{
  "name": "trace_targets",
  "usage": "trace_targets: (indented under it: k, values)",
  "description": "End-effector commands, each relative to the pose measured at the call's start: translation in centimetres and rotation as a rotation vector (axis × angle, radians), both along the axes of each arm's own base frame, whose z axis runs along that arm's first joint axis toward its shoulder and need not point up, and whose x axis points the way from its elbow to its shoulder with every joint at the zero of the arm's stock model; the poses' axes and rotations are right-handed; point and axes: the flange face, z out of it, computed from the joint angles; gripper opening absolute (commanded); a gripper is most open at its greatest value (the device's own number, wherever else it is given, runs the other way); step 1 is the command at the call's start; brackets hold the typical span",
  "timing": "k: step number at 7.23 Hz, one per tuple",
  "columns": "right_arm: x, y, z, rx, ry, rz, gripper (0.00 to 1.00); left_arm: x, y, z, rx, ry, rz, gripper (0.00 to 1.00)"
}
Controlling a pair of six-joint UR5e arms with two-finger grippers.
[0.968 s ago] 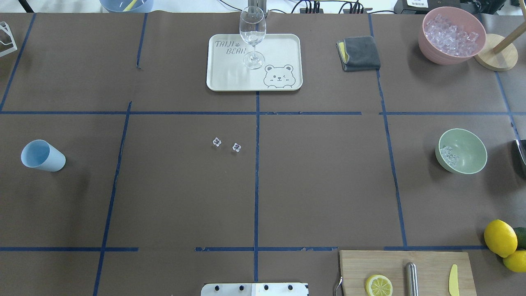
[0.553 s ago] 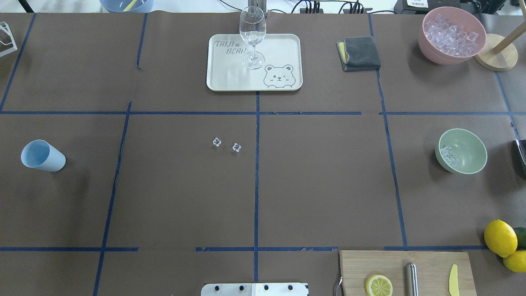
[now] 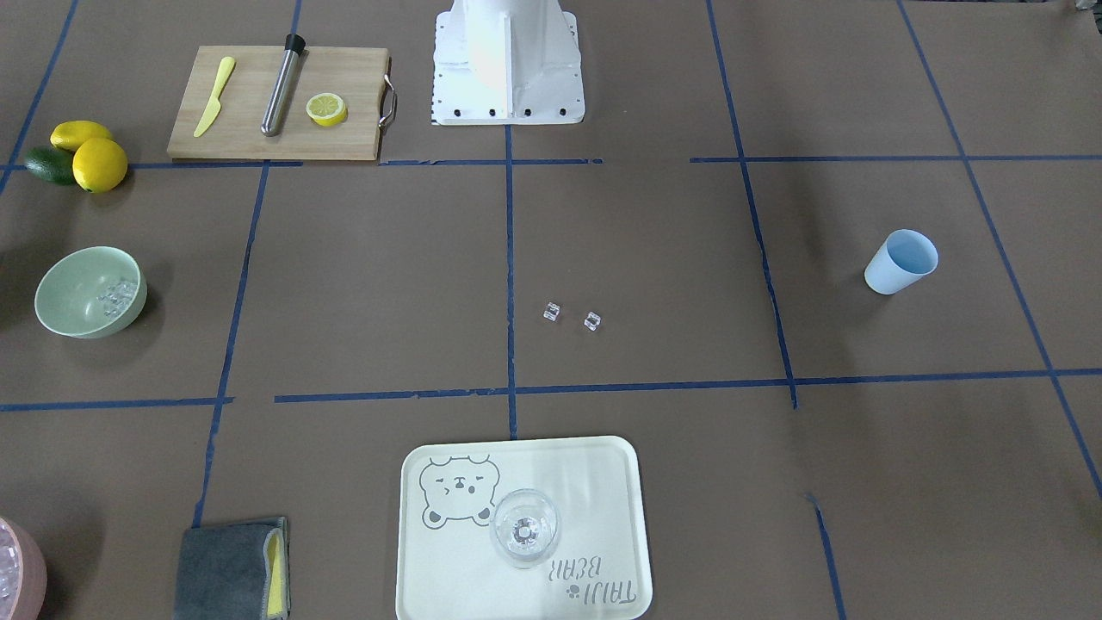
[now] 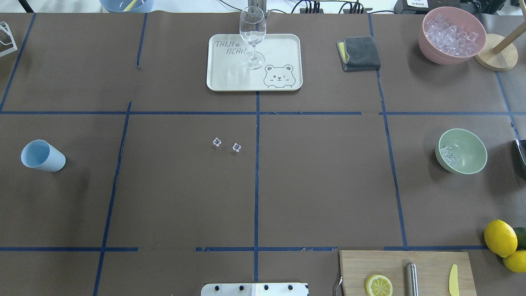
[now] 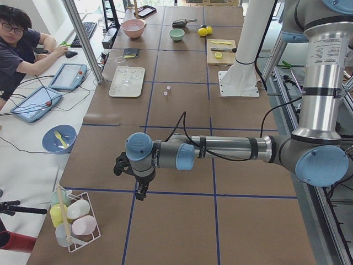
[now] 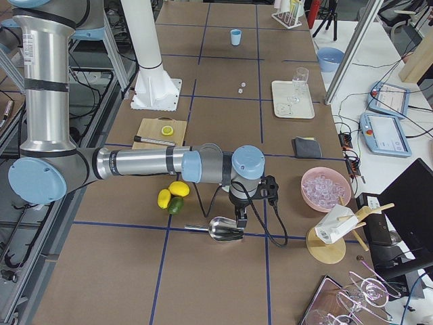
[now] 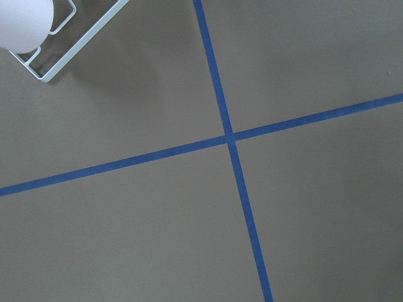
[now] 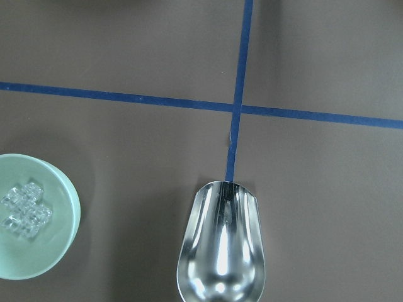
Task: Pour ice into bowl
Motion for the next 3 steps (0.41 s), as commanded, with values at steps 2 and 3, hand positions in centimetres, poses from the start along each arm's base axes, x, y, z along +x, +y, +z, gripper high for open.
trace_targets:
  k: [2,3]
  values:
    - [0.0,-0.14,-0.14,0.003,0.0,0.0,1.0,-0.1,0.09,0.14,0.0,-0.004,-0.001,1.0]
    - [0.0,-0.21,-0.22,0.005,0.0,0.0,1.0,-0.1,0.13,0.05,0.004,-0.004,0.001,1.0]
